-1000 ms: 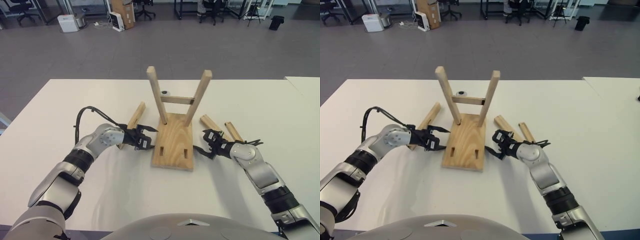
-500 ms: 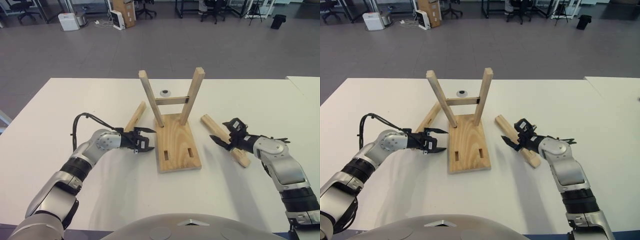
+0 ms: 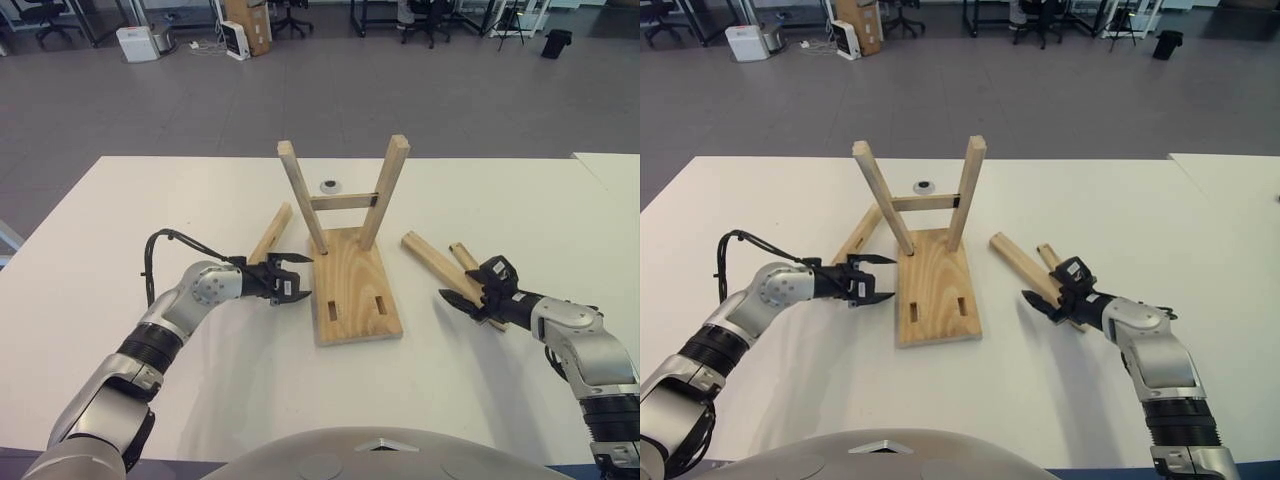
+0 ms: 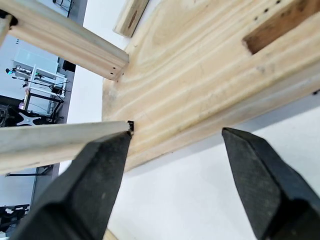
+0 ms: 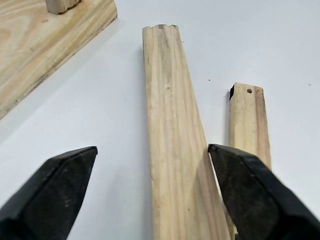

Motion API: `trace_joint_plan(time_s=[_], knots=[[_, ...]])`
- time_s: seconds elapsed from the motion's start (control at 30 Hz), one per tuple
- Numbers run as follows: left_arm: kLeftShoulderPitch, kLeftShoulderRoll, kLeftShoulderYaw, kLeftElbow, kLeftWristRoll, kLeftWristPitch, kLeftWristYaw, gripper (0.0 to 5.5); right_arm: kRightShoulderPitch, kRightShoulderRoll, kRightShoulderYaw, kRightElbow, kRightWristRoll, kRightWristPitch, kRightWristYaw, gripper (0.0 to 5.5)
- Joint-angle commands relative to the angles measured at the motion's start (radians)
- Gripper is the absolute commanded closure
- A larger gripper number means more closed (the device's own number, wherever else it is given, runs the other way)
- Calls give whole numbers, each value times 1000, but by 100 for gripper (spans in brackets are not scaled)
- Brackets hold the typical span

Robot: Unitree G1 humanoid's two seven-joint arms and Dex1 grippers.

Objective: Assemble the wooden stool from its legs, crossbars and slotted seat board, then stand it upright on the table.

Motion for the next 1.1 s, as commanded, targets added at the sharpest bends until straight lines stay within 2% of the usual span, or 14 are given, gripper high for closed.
trace_joint_plan(time_s=[0.03, 0.13, 0.27, 0.37, 0.47, 0.67, 0.77, 0.87, 0.93, 0.97, 1.03, 1.07, 1.1], knots=[[5, -16, -3, -5, -3, 21, -12, 215, -40, -2, -49, 42, 30, -38, 10, 137], [5, -35, -16, -3, -1, 22, -20, 215, -51, -17, -41, 104, 25, -64, 43, 137], [0, -43, -20, 5, 4, 17, -28, 215, -16, -34, 51, 192, -13, -110, 132, 137], [4, -43, -19, -2, 1, 18, -37, 215, -24, -33, 67, 250, -30, -133, 147, 137], [14, -39, -15, -4, 0, 18, -38, 215, -31, -32, 80, 252, -26, -101, 146, 190], [26, -30, -7, -17, 7, 14, -26, 215, 35, 17, 90, 28, 106, 52, 161, 304], [15, -6, 9, -13, 6, 7, -26, 215, 68, 28, 83, 17, 115, 76, 129, 333], [14, 5, 20, -10, 1, 5, -26, 215, 82, 85, 16, 15, 199, 158, 76, 338], [20, 8, 24, -14, -1, 7, -27, 215, 64, 148, -67, 6, 320, 259, 34, 339], [23, 9, 26, -15, -1, 8, -25, 215, 38, 227, -168, 9, 491, 377, -29, 340], [22, 9, 30, -12, -1, 11, -22, 215, 14, 368, -343, 48, 983, 544, -210, 343], [20, 8, 31, -11, -1, 12, -21, 215, 32, 401, -367, 50, 1194, 579, -269, 343], [19, 6, 31, -13, -2, 14, -21, 215, 78, 415, -336, 27, 1360, 587, -311, 343]])
